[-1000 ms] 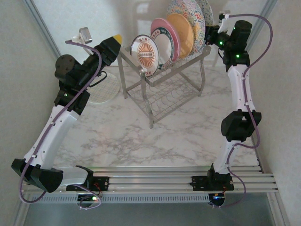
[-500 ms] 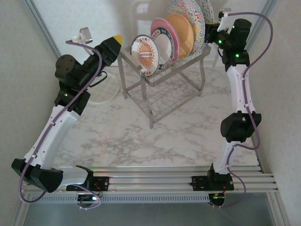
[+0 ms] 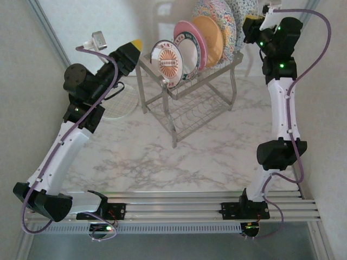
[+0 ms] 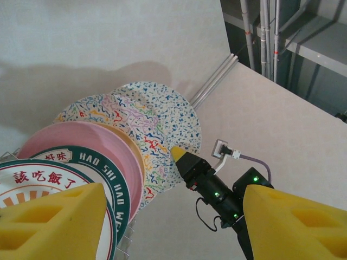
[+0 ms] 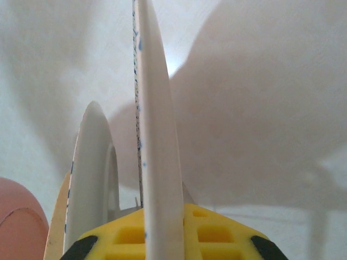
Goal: Unload the plates from the dish rack
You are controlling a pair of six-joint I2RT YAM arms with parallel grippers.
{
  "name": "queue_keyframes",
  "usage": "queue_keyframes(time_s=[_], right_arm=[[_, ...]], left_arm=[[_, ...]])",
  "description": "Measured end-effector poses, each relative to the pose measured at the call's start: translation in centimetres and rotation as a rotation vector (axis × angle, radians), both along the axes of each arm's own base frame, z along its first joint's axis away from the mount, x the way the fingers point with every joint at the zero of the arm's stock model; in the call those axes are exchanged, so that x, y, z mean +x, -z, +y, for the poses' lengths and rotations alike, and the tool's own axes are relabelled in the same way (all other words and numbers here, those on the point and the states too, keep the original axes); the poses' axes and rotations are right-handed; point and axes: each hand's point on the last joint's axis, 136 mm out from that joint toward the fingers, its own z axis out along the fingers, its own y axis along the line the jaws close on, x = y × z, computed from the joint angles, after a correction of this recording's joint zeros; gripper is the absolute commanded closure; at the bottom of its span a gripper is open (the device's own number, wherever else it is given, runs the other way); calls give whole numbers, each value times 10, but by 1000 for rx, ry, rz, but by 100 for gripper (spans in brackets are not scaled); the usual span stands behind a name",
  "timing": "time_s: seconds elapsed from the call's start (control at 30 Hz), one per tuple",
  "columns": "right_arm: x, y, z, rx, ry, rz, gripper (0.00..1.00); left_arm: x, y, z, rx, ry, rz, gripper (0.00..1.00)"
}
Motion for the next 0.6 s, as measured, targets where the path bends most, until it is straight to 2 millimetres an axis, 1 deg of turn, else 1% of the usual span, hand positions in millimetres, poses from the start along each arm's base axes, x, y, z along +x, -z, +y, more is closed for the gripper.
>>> queue_keyframes(time_s=[0.27, 0.43, 0.6], right_arm=[[-13, -22, -14, -12, 86, -52, 100], [-33, -44, -21, -22, 133, -105, 100], [-62, -72, -26, -27, 164, -170, 100]], left_arm=[[-4, -2, -6, -5, 19, -6, 33], [-9, -4, -12, -14, 41, -9, 33], [-15, -6, -24, -28, 78, -11, 33]])
